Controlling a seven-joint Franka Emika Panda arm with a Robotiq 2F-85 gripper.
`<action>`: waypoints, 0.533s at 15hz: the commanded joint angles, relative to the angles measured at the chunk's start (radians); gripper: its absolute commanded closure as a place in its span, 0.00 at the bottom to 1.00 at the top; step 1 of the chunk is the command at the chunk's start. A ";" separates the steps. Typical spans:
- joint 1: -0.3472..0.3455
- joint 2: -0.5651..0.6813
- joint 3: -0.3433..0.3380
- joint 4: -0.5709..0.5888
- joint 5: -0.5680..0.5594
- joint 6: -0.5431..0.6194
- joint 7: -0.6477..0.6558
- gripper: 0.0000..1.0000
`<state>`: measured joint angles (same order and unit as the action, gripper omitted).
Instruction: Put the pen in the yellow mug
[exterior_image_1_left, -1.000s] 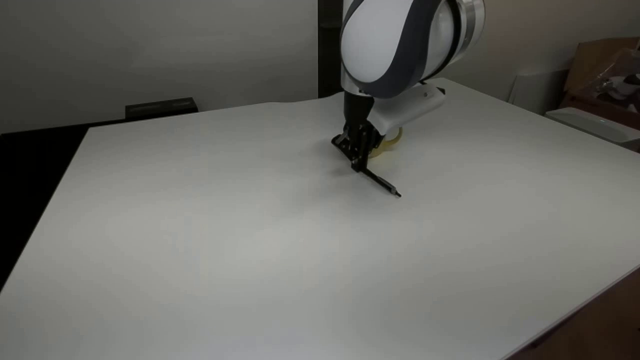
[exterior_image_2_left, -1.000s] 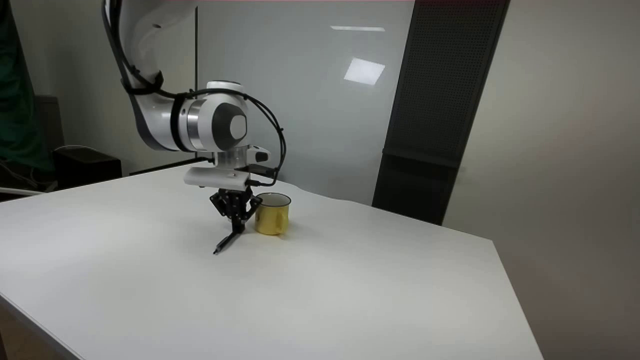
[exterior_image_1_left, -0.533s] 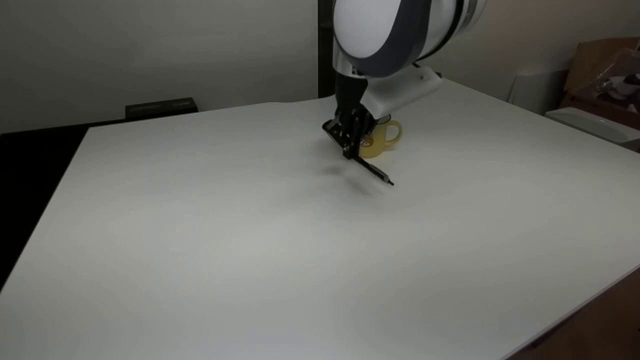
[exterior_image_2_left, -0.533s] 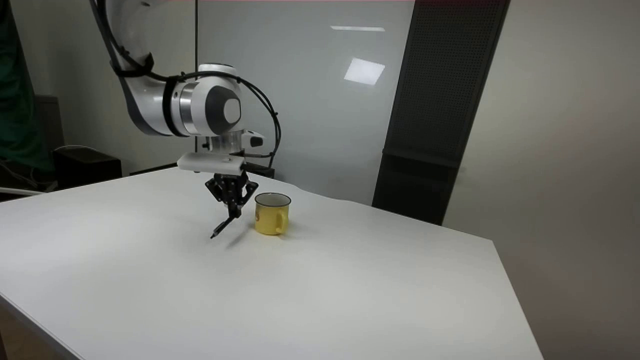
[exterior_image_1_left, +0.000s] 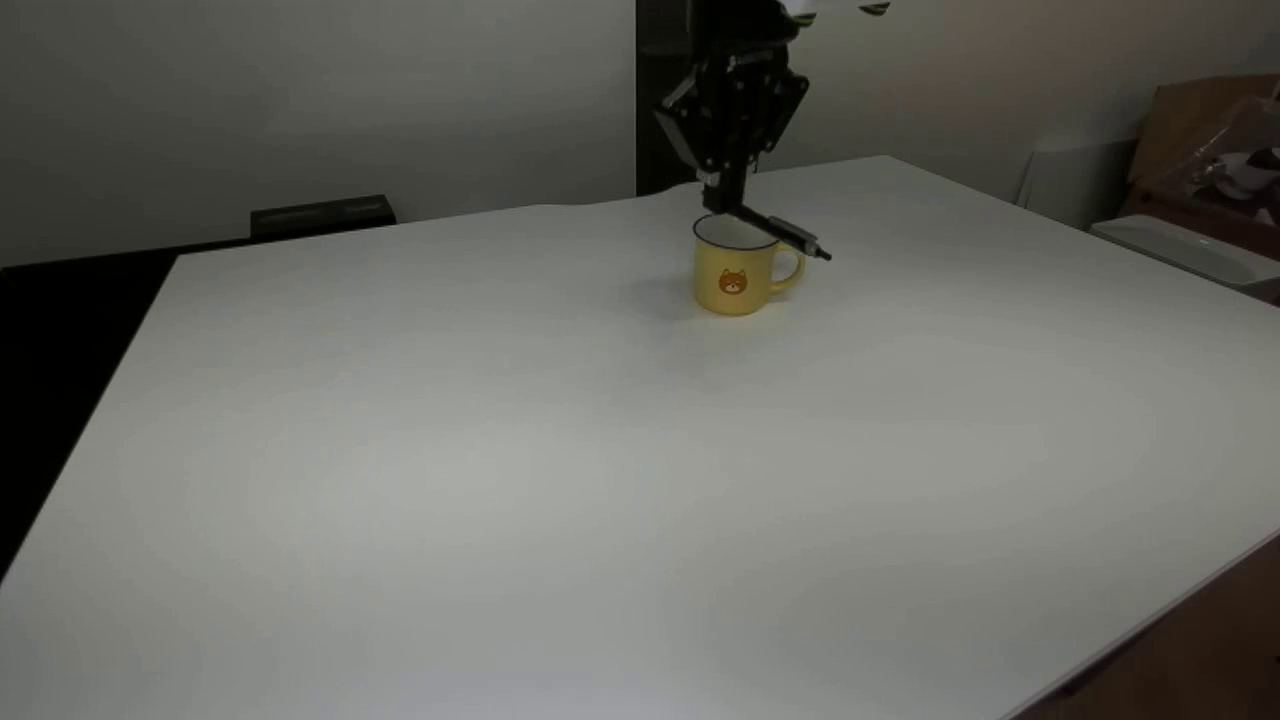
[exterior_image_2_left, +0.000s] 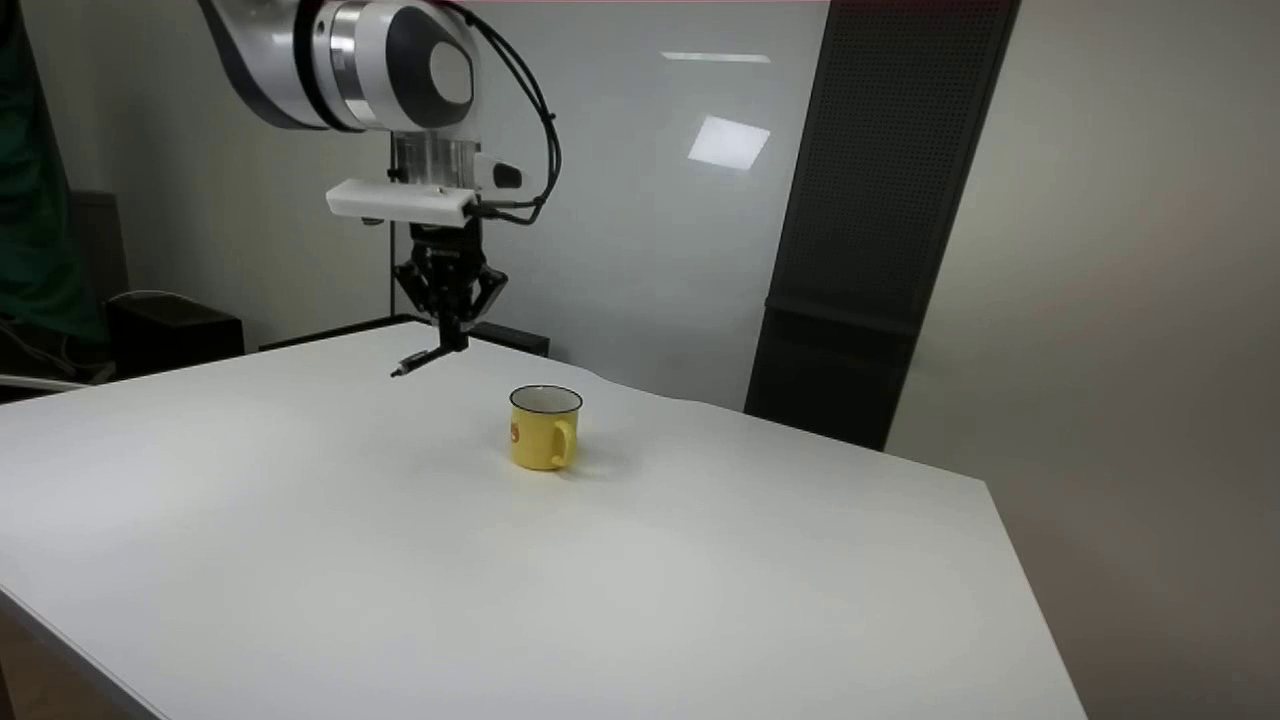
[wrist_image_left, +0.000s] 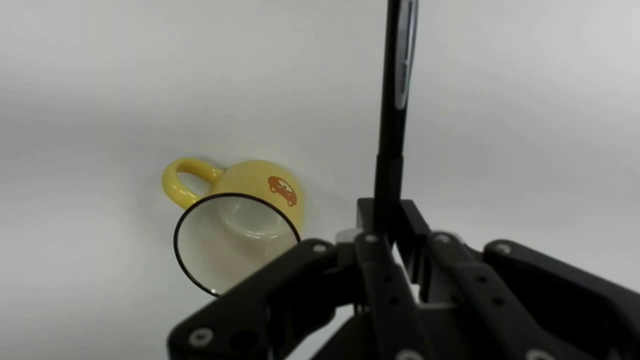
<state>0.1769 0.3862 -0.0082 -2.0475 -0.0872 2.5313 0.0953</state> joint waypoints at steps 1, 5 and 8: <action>-0.080 -0.103 0.048 -0.007 0.107 -0.150 -0.060 0.97; -0.168 -0.098 0.056 0.068 0.279 -0.297 -0.176 0.97; -0.211 -0.065 0.041 0.124 0.334 -0.356 -0.214 0.97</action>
<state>0.0059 0.2832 0.0332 -1.9956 0.2024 2.2399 -0.0884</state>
